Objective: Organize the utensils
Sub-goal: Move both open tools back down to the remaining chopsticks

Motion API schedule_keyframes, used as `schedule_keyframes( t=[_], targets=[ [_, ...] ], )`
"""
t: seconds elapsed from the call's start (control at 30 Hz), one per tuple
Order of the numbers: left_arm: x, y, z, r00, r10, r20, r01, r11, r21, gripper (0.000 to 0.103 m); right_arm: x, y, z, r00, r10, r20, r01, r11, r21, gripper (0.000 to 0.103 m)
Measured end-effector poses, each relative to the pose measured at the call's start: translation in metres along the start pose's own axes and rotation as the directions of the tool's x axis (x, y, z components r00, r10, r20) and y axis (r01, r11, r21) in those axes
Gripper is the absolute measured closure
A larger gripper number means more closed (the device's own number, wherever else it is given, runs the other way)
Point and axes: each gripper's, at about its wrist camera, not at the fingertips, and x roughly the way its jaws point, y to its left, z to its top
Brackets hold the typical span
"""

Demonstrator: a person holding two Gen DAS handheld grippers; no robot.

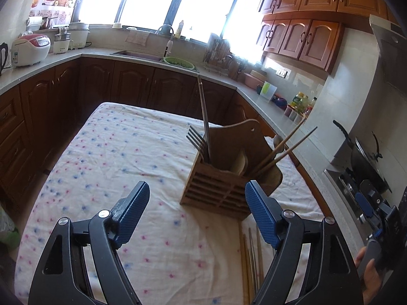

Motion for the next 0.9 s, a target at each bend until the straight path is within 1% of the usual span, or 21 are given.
schedule_keyframes(
  t=[0.23, 0.43, 0.57, 0.73, 0.9],
  targets=[
    [0.007, -0.004, -0.035, 0.997, 0.015, -0.078, -0.013, 1.0, 0.015, 0.024, -0.013, -0.02, -0.031, 0.995, -0.048, -0.086, 0.048, 0.999, -0.006, 0.002],
    [0.018, -0.015, -0.058, 0.989, 0.022, -0.149, -0.015, 0.999, 0.051, 0.024, -0.018, -0.035, -0.052, 0.989, -0.07, -0.134, 0.074, 0.997, 0.027, 0.002],
    [0.027, -0.028, -0.071, 0.98, 0.028, -0.197, -0.009, 0.995, 0.097, 0.024, -0.021, -0.041, -0.06, 0.986, -0.076, -0.15, 0.082, 0.996, 0.033, 0.002],
    [0.046, -0.046, -0.087, 0.965, 0.045, -0.258, -0.002, 0.986, 0.164, 0.024, -0.019, -0.045, -0.067, 0.982, -0.078, -0.172, 0.086, 0.995, 0.039, 0.002],
    [0.066, -0.059, -0.092, 0.952, 0.06, -0.299, 0.003, 0.978, 0.207, 0.024, -0.019, -0.048, -0.069, 0.98, -0.084, -0.182, 0.092, 0.995, 0.039, 0.003]
  ],
)
